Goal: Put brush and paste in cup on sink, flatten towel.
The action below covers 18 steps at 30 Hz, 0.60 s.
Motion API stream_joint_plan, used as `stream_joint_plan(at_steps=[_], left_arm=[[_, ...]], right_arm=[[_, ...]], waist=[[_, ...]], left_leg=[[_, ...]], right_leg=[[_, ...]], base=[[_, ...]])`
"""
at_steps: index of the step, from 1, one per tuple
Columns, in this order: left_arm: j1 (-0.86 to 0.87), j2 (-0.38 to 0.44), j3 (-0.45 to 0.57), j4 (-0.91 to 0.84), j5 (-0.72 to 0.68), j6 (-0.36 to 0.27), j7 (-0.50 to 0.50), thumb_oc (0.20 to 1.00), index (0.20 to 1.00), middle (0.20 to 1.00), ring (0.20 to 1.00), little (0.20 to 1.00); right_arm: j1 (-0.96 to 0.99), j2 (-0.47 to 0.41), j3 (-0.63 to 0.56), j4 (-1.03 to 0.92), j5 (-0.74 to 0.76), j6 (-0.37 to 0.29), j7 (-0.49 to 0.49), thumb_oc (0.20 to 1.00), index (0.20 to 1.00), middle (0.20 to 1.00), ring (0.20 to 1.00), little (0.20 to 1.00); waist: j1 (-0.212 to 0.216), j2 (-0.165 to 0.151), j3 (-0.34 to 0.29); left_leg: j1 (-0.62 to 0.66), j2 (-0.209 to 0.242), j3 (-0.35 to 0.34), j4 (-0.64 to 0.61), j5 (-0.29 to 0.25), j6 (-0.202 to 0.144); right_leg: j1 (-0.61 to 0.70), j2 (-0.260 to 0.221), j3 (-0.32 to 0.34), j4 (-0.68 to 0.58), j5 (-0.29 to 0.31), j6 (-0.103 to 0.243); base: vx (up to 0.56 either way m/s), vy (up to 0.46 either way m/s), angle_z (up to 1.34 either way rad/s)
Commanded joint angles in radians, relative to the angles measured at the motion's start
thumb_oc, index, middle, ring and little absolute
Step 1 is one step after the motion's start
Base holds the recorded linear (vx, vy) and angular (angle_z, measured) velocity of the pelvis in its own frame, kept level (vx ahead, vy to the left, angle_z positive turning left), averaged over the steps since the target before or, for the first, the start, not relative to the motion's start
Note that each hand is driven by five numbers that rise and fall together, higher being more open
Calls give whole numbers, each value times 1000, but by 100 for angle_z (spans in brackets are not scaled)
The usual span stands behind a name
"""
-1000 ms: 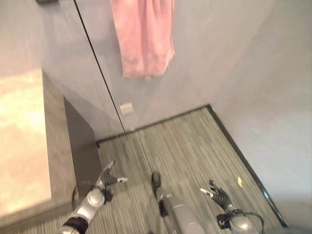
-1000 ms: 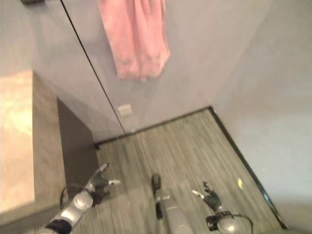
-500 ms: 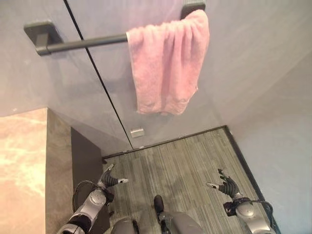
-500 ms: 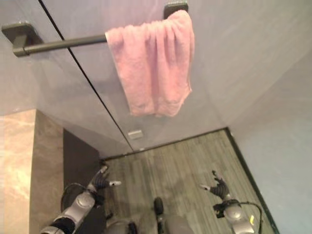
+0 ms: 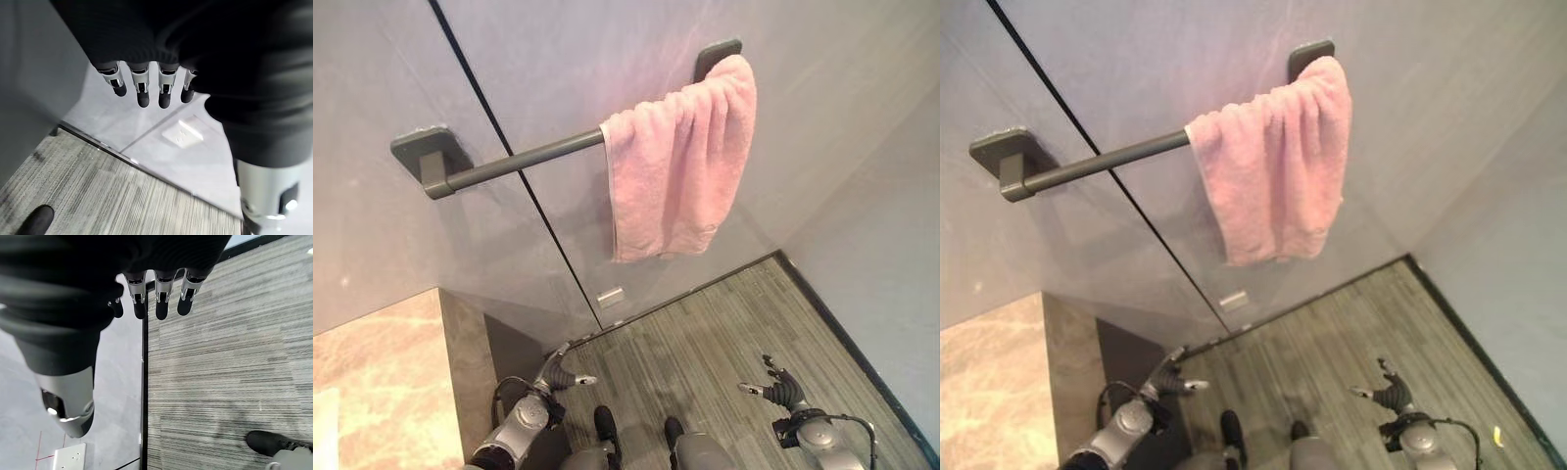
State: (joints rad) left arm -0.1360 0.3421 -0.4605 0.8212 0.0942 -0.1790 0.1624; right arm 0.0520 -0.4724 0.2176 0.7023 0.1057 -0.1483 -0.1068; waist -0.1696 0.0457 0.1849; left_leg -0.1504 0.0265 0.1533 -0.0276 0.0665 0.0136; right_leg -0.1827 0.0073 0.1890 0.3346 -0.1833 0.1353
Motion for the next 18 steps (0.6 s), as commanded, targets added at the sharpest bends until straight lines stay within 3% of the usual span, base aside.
stream_joint_plan(at_steps=[1,3,6,11,18], left_arm=[[31,143,72,-43,8,-55,7,1000,1000,1000,1000,1000],[42,150,98,-70,-29,-58,10,1000,1000,1000,1000,1000],[67,153,116,-102,-50,-62,-6,1000,1000,1000,1000,1000],[81,165,125,-190,-60,-71,-25,1000,1000,1000,1000,1000],[65,181,139,-298,-82,-84,-28,1000,1000,1000,1000,1000]], right_arm=[[-8,3,-38,-56,70,-42,-3,1000,1000,1000,1000,1000],[-7,4,-55,-71,117,-52,11,1000,1000,1000,1000,1000],[0,-12,-72,-69,158,-64,30,1000,1000,1000,1000,1000],[18,-54,-153,-117,239,-95,36,1000,1000,1000,1000,1000],[-10,-99,-236,-178,338,-118,37,1000,1000,1000,1000,1000]], waist=[[67,-74,-26],[77,-87,-31],[91,-107,-39],[89,-106,-65],[90,-87,-100]], left_leg=[[27,45,-36,146,-121,-59],[30,56,-51,152,-123,-66],[39,75,-73,161,-99,-87],[52,142,-116,101,-18,-135],[86,180,-121,-5,40,-172]], right_leg=[[-16,-163,-79,-295,308,38],[-40,-166,-69,-299,323,47],[-14,-142,-89,-284,271,37],[44,-93,-149,-281,215,11],[106,-93,-234,-308,198,3]], base=[[-31,-180,-44],[-6,-193,-26],[20,-235,14],[5,-262,52],[12,-89,64]])
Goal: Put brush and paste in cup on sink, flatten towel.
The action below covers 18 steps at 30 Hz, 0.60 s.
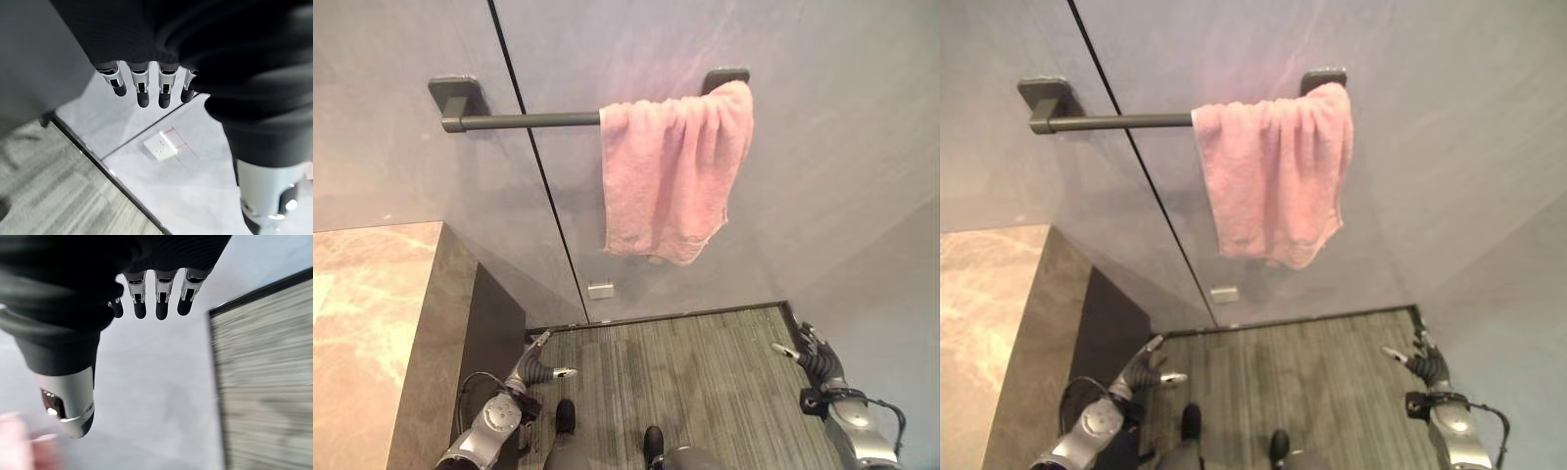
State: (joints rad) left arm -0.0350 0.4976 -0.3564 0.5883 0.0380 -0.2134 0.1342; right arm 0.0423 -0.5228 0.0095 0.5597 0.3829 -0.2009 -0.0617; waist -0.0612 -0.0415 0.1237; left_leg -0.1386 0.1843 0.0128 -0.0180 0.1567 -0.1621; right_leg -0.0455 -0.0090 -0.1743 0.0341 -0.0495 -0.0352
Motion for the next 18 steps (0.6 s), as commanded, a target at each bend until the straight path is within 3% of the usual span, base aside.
stream_joint_plan(at_steps=[1,5,7,18], left_arm=[[-45,47,33,-97,-39,-58,-17,1000,1000,1000,1000,1000],[-90,87,19,-161,-87,-64,-45,1000,1000,1000,1000,1000],[-199,117,-21,-183,-120,-73,-34,1000,1000,1000,1000,1000],[-517,98,-126,-170,-357,-89,-41,1000,1000,1000,1000,1000]], right_arm=[[-30,-81,-27,-45,66,-62,-4,1000,1000,1000,1000,1000],[-110,-126,9,-52,87,-61,11,1000,1000,1000,1000,1000],[-248,-167,97,-15,86,-46,14,1000,1000,1000,1000,1000],[-653,-189,340,105,132,6,25,1000,1000,1000,1000,1000]], waist=[[-12,5,-52],[-4,13,-59],[8,15,-57],[20,33,-20]], left_leg=[[87,21,23,-28,-59,3],[107,15,32,-46,-66,3],[118,7,38,-61,-66,3],[58,-16,76,-69,-64,4]], right_leg=[[-15,-86,125,-18,65,176],[-3,-96,125,-29,69,178],[1,-105,130,-39,80,181],[-74,-132,181,-121,164,203]], base=[[87,-12,48],[37,32,13],[15,37,-3],[-23,34,-12]])
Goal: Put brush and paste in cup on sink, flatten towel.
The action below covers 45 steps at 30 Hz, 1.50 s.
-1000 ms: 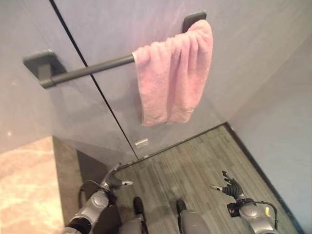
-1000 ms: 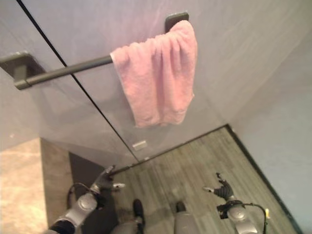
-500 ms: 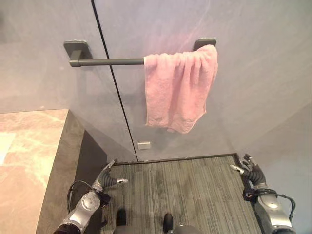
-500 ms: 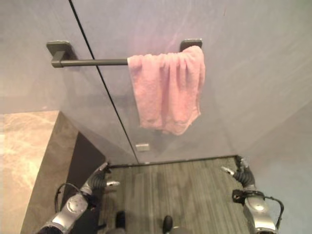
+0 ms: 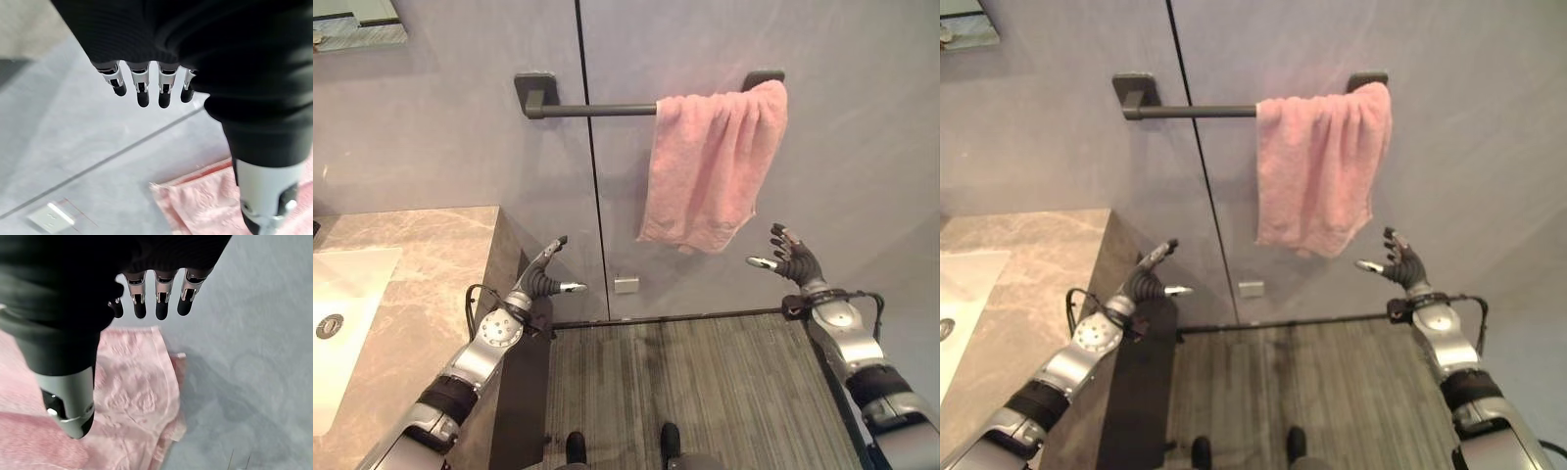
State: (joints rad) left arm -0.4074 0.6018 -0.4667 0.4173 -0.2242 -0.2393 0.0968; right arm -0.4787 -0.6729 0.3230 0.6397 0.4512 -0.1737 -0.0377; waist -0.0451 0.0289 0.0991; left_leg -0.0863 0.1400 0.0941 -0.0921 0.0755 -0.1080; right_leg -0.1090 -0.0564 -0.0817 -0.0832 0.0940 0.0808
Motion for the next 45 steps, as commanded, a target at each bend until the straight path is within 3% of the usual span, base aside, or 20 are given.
stream_joint_plan(at_steps=[1,10,18,20,21,22,24,25,26,32,38,40,45], left_arm=[[-145,-6,-16,2,-95,-64,-3,1000,1000,1000,1000,1000],[-364,-104,-145,92,-128,-64,24,1000,1000,1000,1000,1000],[-462,-188,-165,230,-107,-52,90,1000,1000,1000,1000,1000],[-475,-221,-168,283,-112,-46,102,1000,1000,1000,1000,1000],[-485,-244,-180,307,-102,-38,110,1000,1000,1000,1000,1000],[-485,-244,-180,308,-102,-38,110,1000,1000,1000,1000,1000],[-490,-266,-188,335,-109,-33,110,1000,1000,1000,1000,1000],[-491,-274,-192,338,-115,-30,105,931,931,931,931,931],[-491,-281,-196,342,-122,-26,101,200,200,200,200,200],[-473,-276,-187,306,-126,-28,111,200,200,200,200,200],[-418,-225,-150,132,-130,-43,116,200,200,200,200,200],[-382,-186,-112,-4,-121,-60,126,200,200,200,200,200],[-327,-152,-47,-214,-97,-95,144,200,200,200,200,200]], right_arm=[[-133,-39,27,26,64,-22,1,1000,1000,1000,1000,1000],[-349,0,146,65,144,-15,4,1000,1000,1000,1000,1000],[-484,68,209,73,160,-17,-34,1000,1000,1000,1000,1000],[-501,107,217,88,174,-16,-44,859,859,859,859,859],[-514,136,230,92,184,-13,-43,589,589,589,589,589],[-515,136,230,93,184,-13,-43,564,564,564,564,564],[-530,155,246,101,176,-7,-50,200,200,200,200,200],[-537,162,251,100,173,-5,-53,200,200,200,200,200],[-536,176,251,99,175,-3,-62,200,200,200,200,200],[-504,186,236,42,191,-14,-71,200,200,200,200,200],[-384,135,183,-156,162,-34,-71,200,200,200,200,200],[-308,106,123,-339,103,-72,-87,200,200,200,200,200],[-194,121,16,-550,97,-141,-73,200,200,200,200,200]], waist=[[4,-37,4],[-7,-18,19],[-20,-14,28],[-24,-18,27],[-29,-21,25],[-29,-21,25],[-34,-24,22],[-35,-25,21],[-39,-26,20],[-40,-32,22],[-40,-43,23],[-43,-42,20],[-44,-43,6]], left_leg=[[5,28,-5,5,17,-50],[-47,27,12,5,37,-59],[-62,27,27,5,41,-60],[-56,30,33,5,39,-60],[-53,30,33,5,38,-60],[-53,30,33,5,38,-60],[-50,31,34,5,37,-60],[-49,32,35,5,37,-60],[-49,32,33,5,36,-58],[-48,32,32,5,32,-57],[-44,28,32,5,26,-53],[-39,28,32,5,20,-50],[-24,27,30,5,7,-48]], right_leg=[[-12,-84,89,-4,21,87],[-87,-86,119,-4,41,98],[-120,-84,141,-4,52,102],[-118,-82,149,-4,52,101],[-115,-80,152,-4,52,101],[-115,-80,151,-4,52,101],[-113,-80,153,-4,52,99],[-112,-79,153,-4,52,98],[-111,-79,152,-4,51,98],[-110,-79,151,-4,49,97],[-104,-81,147,-4,45,102],[-98,-82,146,-4,43,105],[-83,-86,139,-4,33,111]], base=[[-28,25,-21],[3,1,-8],[17,-1,-8],[30,-2,-10],[16,2,-13],[23,6,-10],[7,2,-2],[0,0,0],[0,0,0],[0,0,0],[0,0,0],[0,0,0],[33,17,0]])
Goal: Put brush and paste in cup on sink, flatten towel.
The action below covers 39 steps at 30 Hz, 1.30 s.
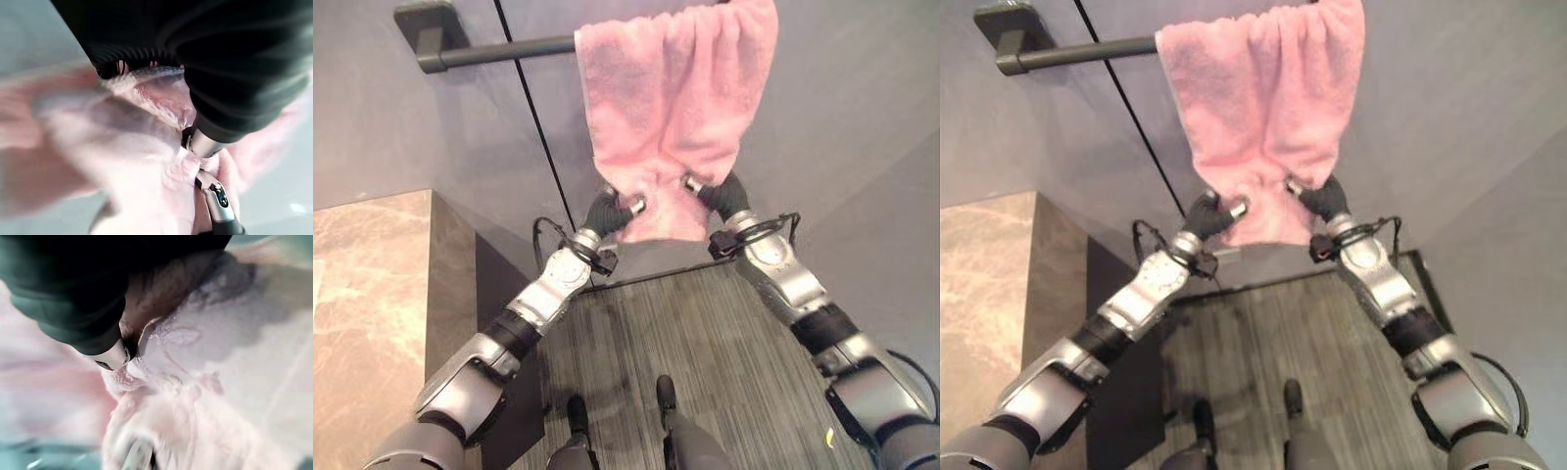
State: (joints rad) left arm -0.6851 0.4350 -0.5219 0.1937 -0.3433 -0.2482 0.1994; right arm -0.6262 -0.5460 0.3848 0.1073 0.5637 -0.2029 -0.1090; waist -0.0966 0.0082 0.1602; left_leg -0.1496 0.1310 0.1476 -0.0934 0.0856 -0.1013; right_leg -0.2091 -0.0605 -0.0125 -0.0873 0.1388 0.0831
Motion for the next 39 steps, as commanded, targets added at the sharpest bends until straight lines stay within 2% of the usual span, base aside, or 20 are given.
stream_joint_plan(at_steps=[1,3,7,10,12,13,14,16,18,20,21,22,23,25,30,31,32,33,34,39], left_arm=[[-33,20,24,-28,25,-97,43,200,200,200,200,200],[19,44,89,-159,72,-119,71,200,200,200,200,200],[96,28,146,-197,57,-131,82,200,200,200,200,200],[164,-4,128,-89,48,-86,82,200,200,200,200,200],[159,-10,115,-39,48,-70,83,200,200,200,200,200],[114,-9,96,5,106,-55,121,200,200,200,200,200],[104,11,90,-42,113,-72,103,200,200,200,200,200],[113,33,118,-152,125,-97,104,200,200,200,200,200],[126,28,137,-182,127,-108,115,200,200,200,200,200],[153,-23,140,-134,119,-96,145,200,200,200,200,200],[143,-29,160,-112,157,-85,199,200,200,200,200,200],[148,-27,182,-168,142,-111,213,200,200,200,200,200],[168,-15,214,-287,115,-150,183,200,200,200,200,200],[207,-15,253,-381,148,-177,203,200,200,200,200,200],[266,-49,259,-299,179,-150,261,200,200,200,200,200],[274,-59,245,-215,173,-129,274,200,200,200,200,200],[274,-59,245,-215,173,-130,275,200,200,200,200,200],[278,-36,263,-264,180,-148,267,200,200,200,200,200],[272,-19,268,-336,208,-166,256,200,200,200,200,200],[315,-28,271,-321,243,-150,286,200,200,200,200,200]], right_arm=[[-28,-4,-63,-58,-25,-123,0,200,200,200,200,200],[10,22,-82,-141,-15,-144,18,200,200,200,200,200],[30,42,-60,-141,-36,-130,25,200,200,200,200,200],[5,62,-3,-15,-165,-79,-33,200,200,200,200,200],[-12,81,3,22,-174,-75,-53,200,200,200,200,200],[-31,129,10,63,-185,-92,-90,200,200,200,200,200],[-41,102,14,1,-223,-95,-79,200,200,200,200,200],[-19,96,-35,-118,-224,-124,-83,200,200,200,200,200],[3,114,-67,-144,-215,-136,-92,200,200,200,200,200],[19,163,-61,-90,-183,-134,-105,200,200,200,200,200],[27,179,-50,-67,-143,-138,-111,200,200,200,200,200],[33,174,-65,-84,-145,-150,-125,200,200,200,200,200],[47,156,-73,-161,-146,-162,-97,200,200,200,200,200],[84,162,-86,-285,-104,-197,-48,200,200,200,200,200],[95,187,-62,-222,-105,-179,-80,200,200,200,200,200],[99,202,-19,-95,-87,-145,-88,200,200,200,200,200],[97,202,-19,-92,-86,-146,-87,200,200,200,200,200],[78,177,-14,-90,-207,-122,-137,200,200,200,200,200],[87,190,-6,-119,-147,-135,-99,200,200,200,200,200],[121,196,-1,-174,-103,-148,-72,200,200,200,200,200]], waist=[[8,-24,-57],[14,-27,-63],[24,-34,-65],[42,-35,-57],[46,-33,-54],[54,-28,-46],[53,-27,-42],[52,-27,-42],[51,-28,-47],[53,-33,-53],[58,-33,-53],[59,-33,-50],[58,-33,-46],[56,-39,-55],[59,-42,-66],[69,-41,-67],[68,-41,-67],[73,-39,-65],[76,-39,-65],[78,-46,-77]], left_leg=[[42,36,-24,6,-5,-54],[50,37,-22,6,-10,-55],[52,37,-24,6,-12,-55],[50,35,-25,6,-9,-51],[50,34,-26,6,-7,-49],[44,33,-31,6,-2,-50],[40,32,-34,6,-1,-51],[34,33,-37,6,0,-54],[33,34,-38,6,-1,-55],[35,36,-38,6,-2,-55],[34,36,-42,6,0,-55],[33,35,-47,6,1,-55],[37,35,-48,6,-5,-55],[33,37,-43,6,-4,-56],[47,39,-34,6,-9,-56],[53,39,-35,6,-8,-55],[52,39,-36,6,-8,-55],[53,36,-37,6,-7,-54],[53,37,-38,6,-8,-55],[56,41,-34,6,-8,-59]], right_leg=[[19,-82,70,0,-13,110],[27,-83,69,0,-17,111],[31,-83,66,0,-19,110],[32,-83,61,0,-17,107],[33,-83,59,0,-17,106],[33,-85,52,0,-15,106],[31,-86,51,0,-15,107],[27,-86,45,0,-15,109],[28,-87,43,0,-17,110],[33,-87,41,0,-16,108],[36,-88,38,0,-16,106],[37,-88,36,0,-16,106],[43,-88,33,0,-20,108],[36,-90,35,0,-19,110],[45,-91,38,0,-21,109],[54,-92,33,0,-21,105],[54,-92,33,0,-21,105],[56,-92,31,0,-22,106],[55,-92,31,0,-22,108],[62,-95,23,0,-25,109]], base=[[0,0,0],[0,0,0],[0,0,0],[-41,-5,0],[-24,2,1],[-53,3,8],[-53,3,7],[-12,4,6],[5,8,12],[-9,-3,10],[-27,-14,5],[0,0,0],[-5,-5,3],[0,0,0],[1,1,-1],[0,0,0],[0,0,0],[0,0,0],[0,0,0],[0,0,0]])
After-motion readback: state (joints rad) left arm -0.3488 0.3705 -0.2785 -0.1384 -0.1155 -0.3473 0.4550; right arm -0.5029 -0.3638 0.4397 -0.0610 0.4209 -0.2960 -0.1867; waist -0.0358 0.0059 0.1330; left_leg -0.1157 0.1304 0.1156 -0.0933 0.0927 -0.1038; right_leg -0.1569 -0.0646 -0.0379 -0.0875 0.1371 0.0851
